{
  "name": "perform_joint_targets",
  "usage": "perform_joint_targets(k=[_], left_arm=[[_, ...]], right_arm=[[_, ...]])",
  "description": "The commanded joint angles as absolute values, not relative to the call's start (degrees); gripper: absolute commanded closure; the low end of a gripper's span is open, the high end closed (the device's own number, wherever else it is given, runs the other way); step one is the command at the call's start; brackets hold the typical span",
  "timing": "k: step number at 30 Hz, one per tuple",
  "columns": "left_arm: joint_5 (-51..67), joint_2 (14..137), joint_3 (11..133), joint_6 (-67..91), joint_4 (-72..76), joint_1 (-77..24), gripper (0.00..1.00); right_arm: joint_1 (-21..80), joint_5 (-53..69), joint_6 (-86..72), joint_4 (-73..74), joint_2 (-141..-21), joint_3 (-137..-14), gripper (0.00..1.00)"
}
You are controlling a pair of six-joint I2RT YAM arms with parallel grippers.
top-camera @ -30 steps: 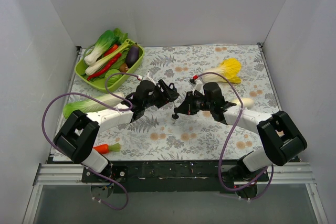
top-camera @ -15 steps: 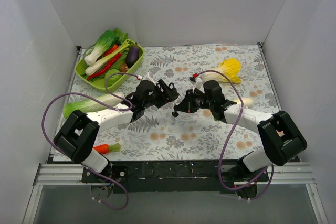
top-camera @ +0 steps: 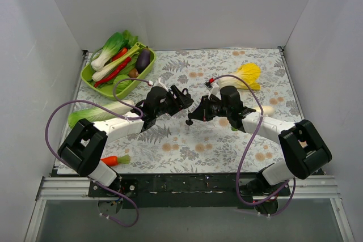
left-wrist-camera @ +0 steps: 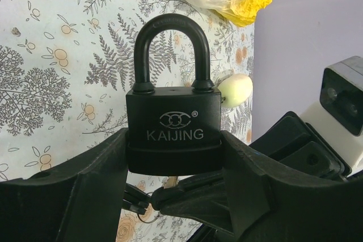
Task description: Unlock with the key
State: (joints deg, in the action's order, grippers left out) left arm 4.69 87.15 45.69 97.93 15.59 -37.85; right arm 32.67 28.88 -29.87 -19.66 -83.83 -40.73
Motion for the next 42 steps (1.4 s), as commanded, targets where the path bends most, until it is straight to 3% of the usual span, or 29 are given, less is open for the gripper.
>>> perform_joint_targets(k=[1, 42], left_arm=[[4.92, 84.90, 46.58, 97.30, 19.34, -38.32, 1.00], [-0.35, 85.17, 47.81, 90.00, 16.96, -42.19, 1.00]], right_arm=[[31.73, 26.63, -30.15, -23.38, -82.53, -44.29, 0.99], [28.92, 23.99, -29.62, -23.38, -85.69, -51.59, 0.99]])
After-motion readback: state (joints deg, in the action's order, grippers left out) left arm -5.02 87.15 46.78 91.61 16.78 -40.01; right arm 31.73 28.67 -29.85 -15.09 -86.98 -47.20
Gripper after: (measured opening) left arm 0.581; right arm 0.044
